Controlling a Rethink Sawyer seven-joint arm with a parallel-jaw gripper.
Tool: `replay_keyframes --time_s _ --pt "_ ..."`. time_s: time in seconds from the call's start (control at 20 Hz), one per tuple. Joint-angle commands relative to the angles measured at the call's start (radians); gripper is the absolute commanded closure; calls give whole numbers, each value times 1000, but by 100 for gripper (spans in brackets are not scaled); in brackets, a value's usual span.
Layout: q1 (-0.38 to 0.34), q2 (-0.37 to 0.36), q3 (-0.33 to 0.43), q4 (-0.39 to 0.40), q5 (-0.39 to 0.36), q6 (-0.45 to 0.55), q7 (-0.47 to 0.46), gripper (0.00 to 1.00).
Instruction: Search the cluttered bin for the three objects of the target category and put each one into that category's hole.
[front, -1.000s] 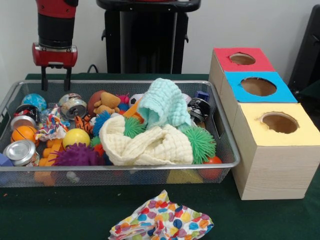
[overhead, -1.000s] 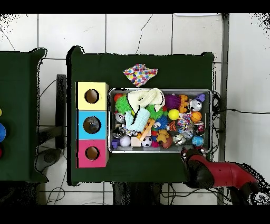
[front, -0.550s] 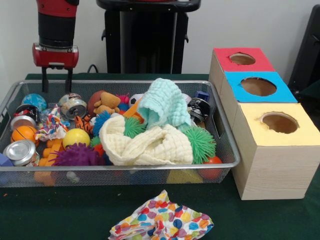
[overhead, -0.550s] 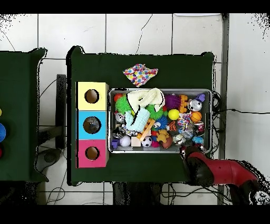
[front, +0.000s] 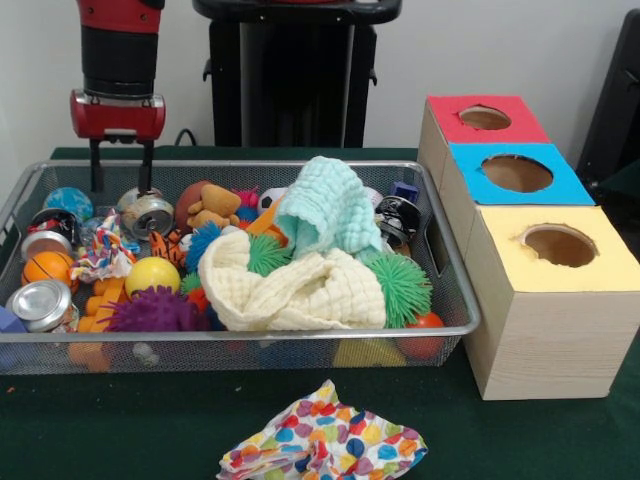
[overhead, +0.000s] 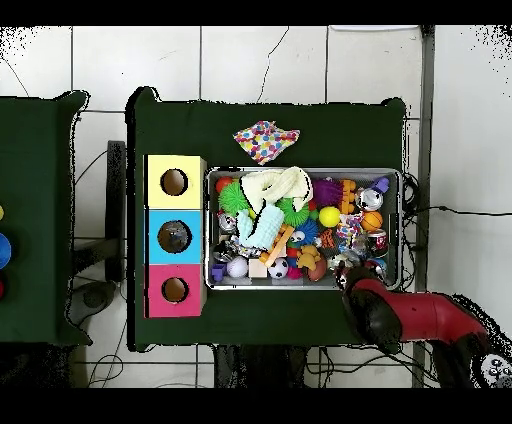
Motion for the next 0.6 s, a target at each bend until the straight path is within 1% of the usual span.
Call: replay_keyframes --time_s 0.05,0.25,0.4,0.45,0.6 --pt "-30 16 121 2 21 17 38 0" --pt "-43 37 128 -2 5 11 33 0" --pt "-29 50 100 -15 -20 6 34 0" --pt "-17 60 74 -28 -36 0 38 0" --pt "-26 77 60 -29 -49 -13 41 0"
